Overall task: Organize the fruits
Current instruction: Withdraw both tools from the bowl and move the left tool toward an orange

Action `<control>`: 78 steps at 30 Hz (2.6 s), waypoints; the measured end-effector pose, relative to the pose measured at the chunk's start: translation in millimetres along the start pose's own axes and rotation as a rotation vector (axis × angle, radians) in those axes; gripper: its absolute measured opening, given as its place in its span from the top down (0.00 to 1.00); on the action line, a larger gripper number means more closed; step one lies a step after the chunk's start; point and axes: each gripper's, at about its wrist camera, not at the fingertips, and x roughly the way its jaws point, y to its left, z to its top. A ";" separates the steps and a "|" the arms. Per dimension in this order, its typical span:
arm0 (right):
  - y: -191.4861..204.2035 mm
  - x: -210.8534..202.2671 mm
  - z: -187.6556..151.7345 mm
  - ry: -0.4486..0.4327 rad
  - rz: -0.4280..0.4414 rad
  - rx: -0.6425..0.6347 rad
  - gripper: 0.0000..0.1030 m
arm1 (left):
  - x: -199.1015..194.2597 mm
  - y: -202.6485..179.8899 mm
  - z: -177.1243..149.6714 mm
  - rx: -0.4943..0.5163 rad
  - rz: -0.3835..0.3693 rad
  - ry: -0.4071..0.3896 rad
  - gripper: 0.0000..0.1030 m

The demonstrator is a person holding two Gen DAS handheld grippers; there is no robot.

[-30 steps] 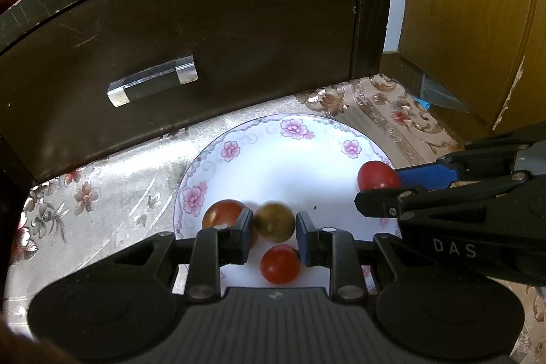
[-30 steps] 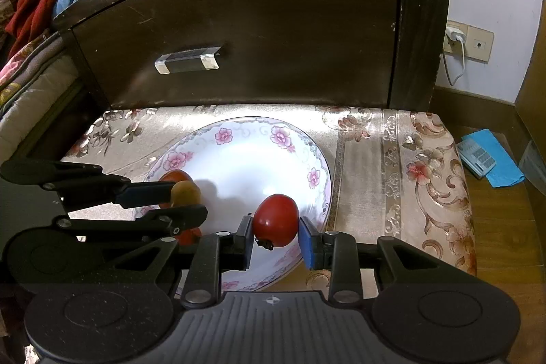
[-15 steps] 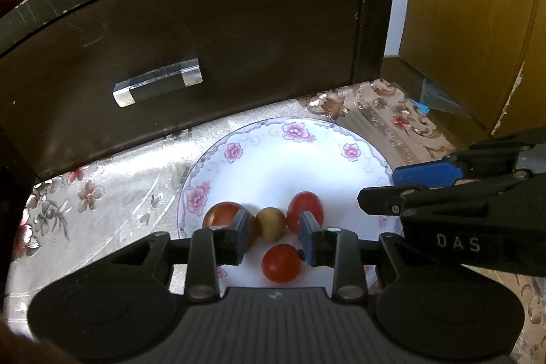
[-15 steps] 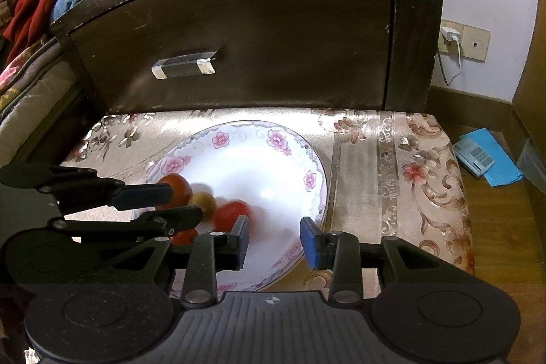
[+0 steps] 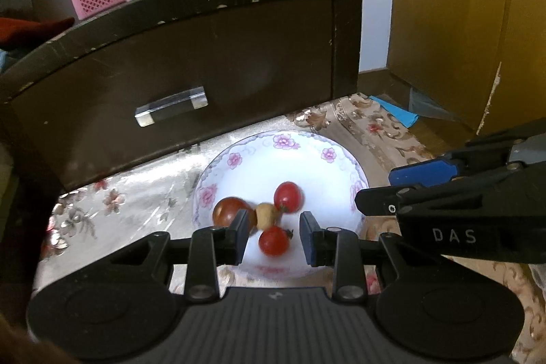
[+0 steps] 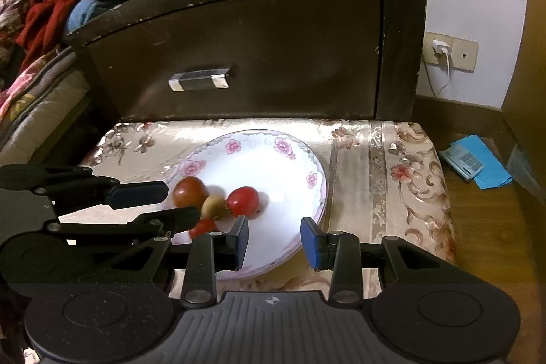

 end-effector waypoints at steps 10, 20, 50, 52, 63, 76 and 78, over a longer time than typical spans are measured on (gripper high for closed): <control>37.5 -24.0 -20.9 0.013 0.052 -0.028 0.70 | -39.2 17.8 -37.3 -0.034 -0.001 0.030 0.62; 71.4 -21.0 -50.1 0.089 0.096 -0.070 0.70 | -46.3 28.0 -79.5 -0.026 -0.012 0.114 0.62; 108.0 45.6 -62.8 0.223 0.213 -0.208 0.61 | -17.7 53.7 -108.8 -0.001 -0.077 0.245 0.55; 108.8 47.9 -62.4 0.228 0.219 -0.207 0.61 | -18.9 55.5 -108.9 -0.007 -0.079 0.244 0.54; 109.0 60.4 -59.9 0.225 0.187 -0.204 0.67 | -16.8 60.5 -109.2 -0.025 -0.085 0.251 0.53; 86.1 47.5 -60.8 0.232 0.146 -0.182 0.77 | 0.4 56.5 -94.7 -0.047 -0.082 0.233 0.53; 82.1 44.0 -61.8 0.231 0.147 -0.175 0.77 | 5.9 55.7 -93.7 -0.051 -0.069 0.236 0.52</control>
